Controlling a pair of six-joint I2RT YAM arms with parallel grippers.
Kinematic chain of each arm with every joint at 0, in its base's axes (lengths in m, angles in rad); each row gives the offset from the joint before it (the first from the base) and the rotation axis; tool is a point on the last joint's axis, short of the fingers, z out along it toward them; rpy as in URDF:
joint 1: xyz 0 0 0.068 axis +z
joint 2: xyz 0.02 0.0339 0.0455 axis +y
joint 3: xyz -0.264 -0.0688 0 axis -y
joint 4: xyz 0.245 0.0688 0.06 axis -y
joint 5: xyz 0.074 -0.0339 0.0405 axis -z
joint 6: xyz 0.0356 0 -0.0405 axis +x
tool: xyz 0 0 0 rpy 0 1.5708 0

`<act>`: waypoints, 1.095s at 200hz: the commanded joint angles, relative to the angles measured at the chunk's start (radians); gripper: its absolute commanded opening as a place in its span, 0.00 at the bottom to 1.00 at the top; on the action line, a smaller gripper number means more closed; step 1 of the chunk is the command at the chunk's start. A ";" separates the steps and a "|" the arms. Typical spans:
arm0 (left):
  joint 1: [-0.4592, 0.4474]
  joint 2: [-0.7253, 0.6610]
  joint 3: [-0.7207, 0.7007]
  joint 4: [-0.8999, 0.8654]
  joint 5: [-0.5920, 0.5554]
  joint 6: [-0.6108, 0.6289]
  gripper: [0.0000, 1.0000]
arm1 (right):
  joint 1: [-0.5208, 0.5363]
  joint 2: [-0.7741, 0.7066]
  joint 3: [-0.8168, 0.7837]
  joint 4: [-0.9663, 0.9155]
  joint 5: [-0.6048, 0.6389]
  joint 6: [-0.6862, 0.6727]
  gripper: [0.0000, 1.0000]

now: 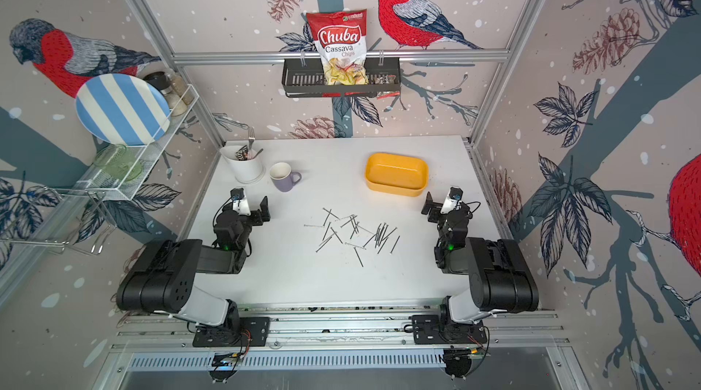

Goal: Put the nails on the desktop into the storage box
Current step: Move the storage box to the center of the board.

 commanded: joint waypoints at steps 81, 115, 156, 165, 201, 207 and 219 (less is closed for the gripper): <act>0.004 -0.003 0.003 0.048 0.005 -0.003 0.97 | 0.001 -0.002 0.000 0.023 0.009 0.009 1.00; 0.004 0.000 0.002 0.054 0.004 -0.003 0.97 | -0.004 -0.002 0.001 0.022 0.001 0.012 1.00; 0.003 -0.002 0.005 0.047 0.005 -0.003 0.97 | -0.011 -0.006 0.006 0.004 -0.013 0.016 1.00; 0.003 0.000 0.006 0.043 0.005 -0.003 0.97 | -0.012 -0.008 0.007 0.001 -0.015 0.018 1.00; 0.004 -0.003 0.005 0.044 0.006 -0.004 0.97 | -0.014 -0.011 0.007 -0.005 -0.019 0.019 1.00; 0.003 -0.003 0.005 0.044 0.006 -0.005 0.97 | -0.014 -0.011 0.007 -0.005 -0.018 0.019 1.00; 0.005 -0.003 0.004 0.044 0.008 -0.004 0.97 | -0.014 -0.011 0.006 -0.002 -0.018 0.019 1.00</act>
